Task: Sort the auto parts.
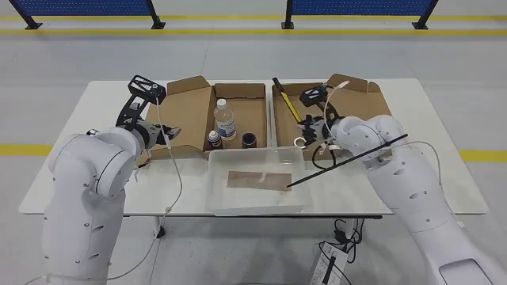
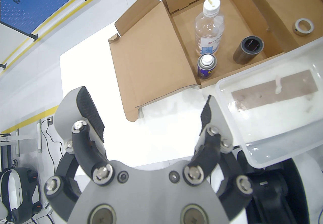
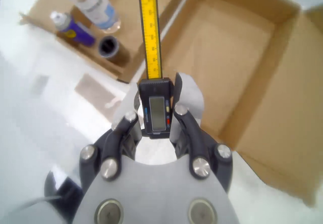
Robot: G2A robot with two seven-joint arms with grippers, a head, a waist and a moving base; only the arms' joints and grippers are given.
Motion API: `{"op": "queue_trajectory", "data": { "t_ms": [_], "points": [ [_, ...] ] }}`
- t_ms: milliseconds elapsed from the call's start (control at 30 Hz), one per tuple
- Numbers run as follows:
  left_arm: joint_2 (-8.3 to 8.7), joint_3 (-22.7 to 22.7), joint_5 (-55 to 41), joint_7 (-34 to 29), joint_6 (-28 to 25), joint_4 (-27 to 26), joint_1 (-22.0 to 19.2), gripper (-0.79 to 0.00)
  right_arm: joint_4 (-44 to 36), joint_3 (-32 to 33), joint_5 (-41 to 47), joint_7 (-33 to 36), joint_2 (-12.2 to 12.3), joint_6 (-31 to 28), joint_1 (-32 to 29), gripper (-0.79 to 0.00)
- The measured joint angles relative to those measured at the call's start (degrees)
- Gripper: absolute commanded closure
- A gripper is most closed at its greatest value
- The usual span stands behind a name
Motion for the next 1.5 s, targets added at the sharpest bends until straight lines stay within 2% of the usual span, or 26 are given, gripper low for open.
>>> {"op": "queue_trajectory", "data": {
  "t_ms": [267, 467, 733, 1100, 1500],
  "points": [
    [0.00, 0.00, 0.00, 0.00, 0.00, 0.00, 0.00, -0.785, 8.46, -1.24, -4.31, -0.23, -0.58, 4.21, 3.47, 0.000],
    [0.00, 0.00, 0.00, 0.00, 0.00, 0.00, 0.00, -0.785, 15.62, -3.23, -5.62, -1.19, -1.54, 3.61, 7.42, 0.000],
    [0.00, 0.00, 0.00, 0.00, 0.00, 0.00, 0.00, -0.785, 24.51, -7.98, -4.59, -3.25, -3.95, 2.71, 11.77, 0.000],
    [0.00, 0.00, 0.00, 0.00, 0.00, 0.00, 0.00, -0.785, 32.83, -11.99, -1.07, -7.26, -7.25, 5.02, 14.03, 0.000],
    [0.00, 0.00, 0.00, 0.00, 0.00, 0.00, 0.00, -0.785, 37.68, -12.06, 1.84, -8.94, -8.83, 6.81, 14.20, 0.000]
  ]
}}
